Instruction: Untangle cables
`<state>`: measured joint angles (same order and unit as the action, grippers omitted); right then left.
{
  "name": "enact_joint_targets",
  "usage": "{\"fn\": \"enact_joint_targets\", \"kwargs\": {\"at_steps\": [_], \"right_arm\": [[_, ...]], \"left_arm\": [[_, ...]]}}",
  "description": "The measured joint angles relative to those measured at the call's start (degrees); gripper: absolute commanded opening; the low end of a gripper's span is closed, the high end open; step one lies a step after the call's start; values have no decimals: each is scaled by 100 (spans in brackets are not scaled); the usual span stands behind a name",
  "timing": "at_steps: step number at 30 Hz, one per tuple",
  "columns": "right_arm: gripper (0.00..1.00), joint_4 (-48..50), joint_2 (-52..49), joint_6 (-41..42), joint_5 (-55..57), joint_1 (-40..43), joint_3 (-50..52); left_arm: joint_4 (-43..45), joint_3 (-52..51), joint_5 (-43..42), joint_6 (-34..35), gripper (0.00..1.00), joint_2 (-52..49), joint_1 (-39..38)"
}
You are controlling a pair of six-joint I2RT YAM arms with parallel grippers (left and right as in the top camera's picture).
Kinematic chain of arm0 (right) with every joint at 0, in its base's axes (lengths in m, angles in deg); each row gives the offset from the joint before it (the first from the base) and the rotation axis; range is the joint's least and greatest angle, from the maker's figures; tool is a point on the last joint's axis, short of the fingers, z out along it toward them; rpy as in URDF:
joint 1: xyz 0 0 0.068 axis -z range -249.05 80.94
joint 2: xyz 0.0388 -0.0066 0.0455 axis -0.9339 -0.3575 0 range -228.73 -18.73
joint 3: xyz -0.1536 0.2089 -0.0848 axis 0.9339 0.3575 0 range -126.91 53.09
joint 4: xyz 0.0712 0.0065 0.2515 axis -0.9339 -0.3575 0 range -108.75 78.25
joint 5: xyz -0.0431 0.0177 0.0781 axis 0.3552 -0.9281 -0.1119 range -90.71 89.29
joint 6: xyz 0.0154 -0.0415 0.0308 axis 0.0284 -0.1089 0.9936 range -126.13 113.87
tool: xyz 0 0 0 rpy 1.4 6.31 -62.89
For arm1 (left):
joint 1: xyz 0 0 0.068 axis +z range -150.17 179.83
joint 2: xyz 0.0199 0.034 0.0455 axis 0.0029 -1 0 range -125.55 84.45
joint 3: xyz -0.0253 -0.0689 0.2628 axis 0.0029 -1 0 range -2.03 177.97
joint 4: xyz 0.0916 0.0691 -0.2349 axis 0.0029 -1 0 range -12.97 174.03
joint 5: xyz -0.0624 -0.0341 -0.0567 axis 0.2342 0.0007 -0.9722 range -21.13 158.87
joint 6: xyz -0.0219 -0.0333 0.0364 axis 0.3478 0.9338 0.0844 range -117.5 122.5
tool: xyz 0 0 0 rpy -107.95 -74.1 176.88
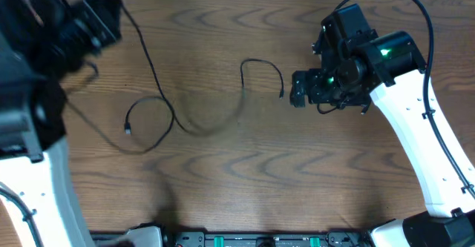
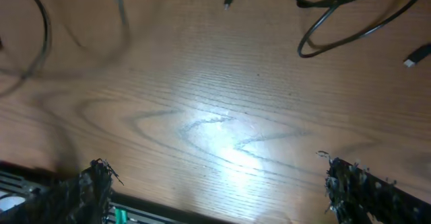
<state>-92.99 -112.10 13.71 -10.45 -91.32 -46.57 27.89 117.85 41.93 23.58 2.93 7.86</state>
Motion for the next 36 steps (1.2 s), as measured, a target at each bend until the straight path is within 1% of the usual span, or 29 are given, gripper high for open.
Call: {"fn": "enact_joint_targets", "kwargs": {"at_steps": [3, 4, 5, 7, 9, 10, 12, 15, 20, 21, 22, 23, 24, 25, 28, 30, 36], "right_arm": [[99, -7, 0, -59, 20, -13, -2], [99, -22, 0, -70, 33, -26, -2], [99, -17, 0, -85, 37, -44, -2], [99, -44, 0, -101, 37, -70, -2], [99, -83, 0, -105, 35, -87, -2], [99, -103, 0, -107, 37, -90, -2], [99, -125, 0, -125, 37, -90, -2], [99, -125, 0, -127, 37, -103, 2], [99, -122, 0, -323, 44, -151, 17], [99, -122, 0, -382, 46, -155, 24], [99, -122, 0, -420, 46, -155, 33], [99, -127, 0, -457, 48, -155, 46], [99, -122, 0, -485, 50, -155, 52], [99, -118, 0, -505, 52, -155, 63], [99, -74, 0, -546, 55, -155, 85], [99, -28, 0, -551, 55, -155, 90], [99, -20, 0, -573, 57, -155, 96]], "left_arm": [[-184, 1534, -118, 109, 8, -750, 0], [-195, 1963, -153, 144, 11, -984, 0], [-101, 2433, -179, 168, 10, -1261, 0], [221, 2997, -225, 188, 11, -1690, 0], [713, 3244, -247, 186, 9, -2028, 20], [857, 3285, -221, 188, 8, -2168, 35], [1008, 3300, 20, 225, 8, -2415, 94], [872, 3305, 752, 356, 8, -2778, 273], [341, 3305, 1902, 485, 9, -3436, 765], [197, 3305, 2068, 487, 17, -3582, 881], [52, 3305, 2199, 490, 47, -3720, 992], [-105, 3305, 2306, 531, 67, -3864, 1108], [-323, 3305, 2417, 501, 80, -4044, 1241], [-481, 3305, 2496, 516, 86, -4192, 1344], [-951, 3303, 2559, 531, 89, -4592, 1589], [-1126, 3298, 2352, 380, 89, -4784, 1655], [-1303, 3294, 988, -48, 89, -4942, 1526]]}}
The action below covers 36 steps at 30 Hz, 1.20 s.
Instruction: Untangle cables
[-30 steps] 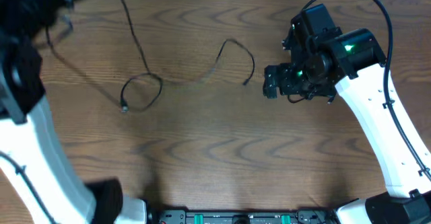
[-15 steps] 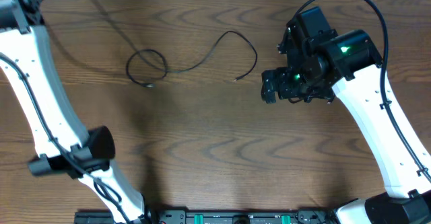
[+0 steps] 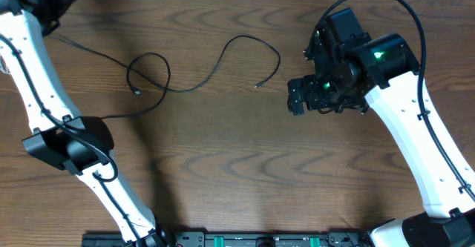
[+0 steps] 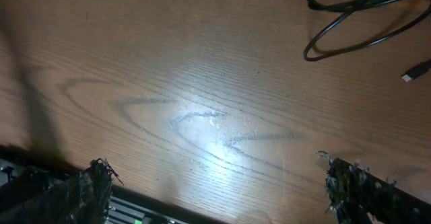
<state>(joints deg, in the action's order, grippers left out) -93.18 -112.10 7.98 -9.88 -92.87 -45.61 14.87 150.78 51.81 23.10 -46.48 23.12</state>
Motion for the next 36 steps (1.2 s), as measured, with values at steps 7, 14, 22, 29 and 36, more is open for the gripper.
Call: {"fn": "enact_joint_targets", "kwargs": {"at_steps": [7, 14, 22, 29, 36], "right_arm": [[99, -7, 0, -13, -4, 0, 55], [99, -28, 0, -13, -4, -177, 229], [99, 240, 0, -13, -11, -492, 505], [99, 455, 0, 184, -17, -612, 540], [99, 525, 0, 227, -20, -671, 546]], "left_arm": [[-439, 0, -782, -433, 89, 11, -455], [-868, -101, 839, -538, 89, 11, -844], [-981, -621, 2352, -118, 89, 11, -98], [-490, -1718, 2651, 20, 85, 11, 1010], [302, -2870, 2184, -487, 79, 11, 1875]]}}
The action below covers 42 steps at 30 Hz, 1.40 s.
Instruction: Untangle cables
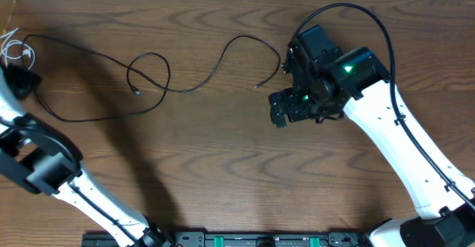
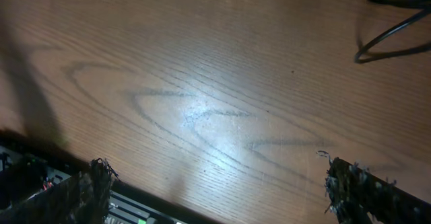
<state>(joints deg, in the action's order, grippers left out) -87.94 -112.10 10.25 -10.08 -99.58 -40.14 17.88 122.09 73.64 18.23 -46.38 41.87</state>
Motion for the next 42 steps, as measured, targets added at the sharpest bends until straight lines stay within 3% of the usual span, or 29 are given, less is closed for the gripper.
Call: {"fn": "enact_joint_targets", "kwargs": {"at_steps": [3, 7, 22, 26, 31, 38, 42], "right_arm": [[99, 7, 0, 13, 0, 0, 0], [99, 15, 0, 15, 2, 0, 0], [99, 15, 0, 15, 2, 0, 0], [99, 15, 0, 15, 0, 0, 0], [99, 15, 0, 15, 2, 0, 0], [99, 15, 0, 15, 2, 0, 0], [99, 15, 0, 15, 0, 0, 0]], "left_arm": [[404, -511, -264, -251, 78, -2, 212], [848, -1078, -446, -402, 69, -2, 334], [2660, -2079, -592, -619, 68, -2, 245], [2828, -2098, -599, -678, 54, -2, 229], [2844, -2114, -599, -713, 49, -2, 229], [2833, -2124, -601, -754, 8, -87, 229], [2835, -2127, -597, -741, 8, -96, 210]]}}
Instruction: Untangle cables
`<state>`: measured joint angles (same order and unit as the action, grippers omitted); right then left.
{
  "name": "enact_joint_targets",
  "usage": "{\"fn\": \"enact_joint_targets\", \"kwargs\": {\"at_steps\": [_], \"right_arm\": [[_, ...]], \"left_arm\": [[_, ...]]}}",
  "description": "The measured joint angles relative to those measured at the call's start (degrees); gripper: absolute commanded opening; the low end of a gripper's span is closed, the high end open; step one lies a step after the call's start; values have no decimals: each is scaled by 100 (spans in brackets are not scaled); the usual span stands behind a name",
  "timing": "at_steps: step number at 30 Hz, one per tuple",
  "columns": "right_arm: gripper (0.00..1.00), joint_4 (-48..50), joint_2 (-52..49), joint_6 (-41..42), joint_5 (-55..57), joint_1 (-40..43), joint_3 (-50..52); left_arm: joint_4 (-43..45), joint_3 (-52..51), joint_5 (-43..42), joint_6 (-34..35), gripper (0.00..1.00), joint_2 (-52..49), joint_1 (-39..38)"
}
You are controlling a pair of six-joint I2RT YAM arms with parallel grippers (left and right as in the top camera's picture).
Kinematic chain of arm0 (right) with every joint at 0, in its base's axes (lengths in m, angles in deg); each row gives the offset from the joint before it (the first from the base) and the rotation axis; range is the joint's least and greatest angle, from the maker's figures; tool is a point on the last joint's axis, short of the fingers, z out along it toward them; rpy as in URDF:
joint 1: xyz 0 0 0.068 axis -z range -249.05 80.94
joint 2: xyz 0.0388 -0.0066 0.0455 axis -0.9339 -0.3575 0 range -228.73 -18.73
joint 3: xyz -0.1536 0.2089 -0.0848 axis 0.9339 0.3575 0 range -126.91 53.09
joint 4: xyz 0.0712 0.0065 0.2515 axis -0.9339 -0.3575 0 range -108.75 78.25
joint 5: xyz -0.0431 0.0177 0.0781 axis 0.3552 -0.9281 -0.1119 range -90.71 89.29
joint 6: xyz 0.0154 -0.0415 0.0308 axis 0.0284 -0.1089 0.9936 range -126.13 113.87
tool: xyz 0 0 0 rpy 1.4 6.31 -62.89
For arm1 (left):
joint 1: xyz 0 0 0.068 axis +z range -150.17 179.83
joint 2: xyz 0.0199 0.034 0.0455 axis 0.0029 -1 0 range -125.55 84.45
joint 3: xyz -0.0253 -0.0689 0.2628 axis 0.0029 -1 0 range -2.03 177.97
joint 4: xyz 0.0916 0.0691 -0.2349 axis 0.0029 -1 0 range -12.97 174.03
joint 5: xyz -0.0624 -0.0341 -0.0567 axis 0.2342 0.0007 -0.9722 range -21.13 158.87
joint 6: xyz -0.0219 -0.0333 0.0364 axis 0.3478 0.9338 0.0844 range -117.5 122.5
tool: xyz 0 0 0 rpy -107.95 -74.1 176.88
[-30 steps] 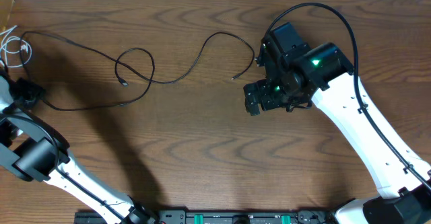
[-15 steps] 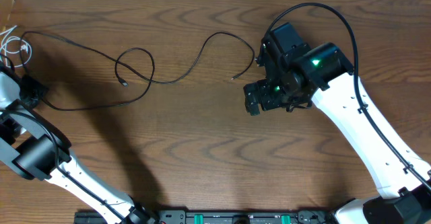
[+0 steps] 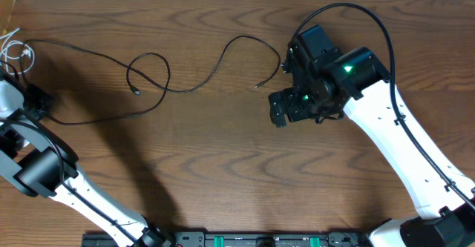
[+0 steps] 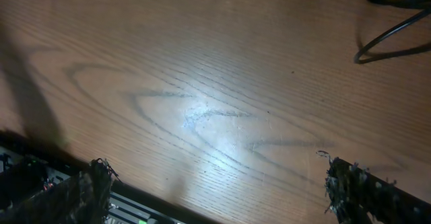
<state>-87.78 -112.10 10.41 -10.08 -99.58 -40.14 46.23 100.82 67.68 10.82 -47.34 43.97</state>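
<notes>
A thin black cable [image 3: 194,88] lies across the far left half of the table in the overhead view. It crosses itself in one loop [image 3: 148,73], and one plug end [image 3: 257,87] points toward my right arm. Its left stretch curves round to my left gripper [image 3: 33,99] at the table's left edge; the jaws there are too small to read. My right gripper [image 3: 286,110] hovers right of the plug end. In the right wrist view it [image 4: 215,197] is open over bare wood, fingertips [image 4: 94,187] wide apart.
A white cable [image 3: 11,47] sits at the far left corner. A thick black cable loop [image 4: 394,39] shows at the top right of the right wrist view. The table's near edge with a black rail [image 3: 245,239] runs along the front.
The end of my left arm has shifted a little toward the near side at the left edge. The black cable and my right arm lie as they did.
First my left arm was at the far left with the cable blurred and bunched mid-table. Then that arm reached the far left corner and the cable lay stretched out. After that the left arm was at the left edge and my open right gripper had moved left.
</notes>
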Motion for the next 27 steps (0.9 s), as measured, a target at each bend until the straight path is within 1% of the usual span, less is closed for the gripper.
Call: {"fn": "enact_joint_targets", "kwargs": {"at_steps": [5, 9, 12, 17, 23, 27], "right_arm": [[99, 0, 0, 0, 2, 0, 0], [99, 0, 0, 0, 0, 0, 0], [99, 0, 0, 0, 0, 0, 0], [99, 0, 0, 0, 0, 0, 0], [99, 2, 0, 0, 2, 0, 0], [99, -2, 0, 0, 2, 0, 0]], "left_arm": [[42, -2, -131, -2, 7, 26, -2], [195, -26, -741, -2, 8, 278, 0], [391, -37, -1346, 72, 7, 704, -2], [728, -37, -2046, 577, 7, 1707, -39], [1071, -37, -2315, 866, 8, 2573, -317], [1263, -37, -2400, 929, 7, 2691, -719]]}}
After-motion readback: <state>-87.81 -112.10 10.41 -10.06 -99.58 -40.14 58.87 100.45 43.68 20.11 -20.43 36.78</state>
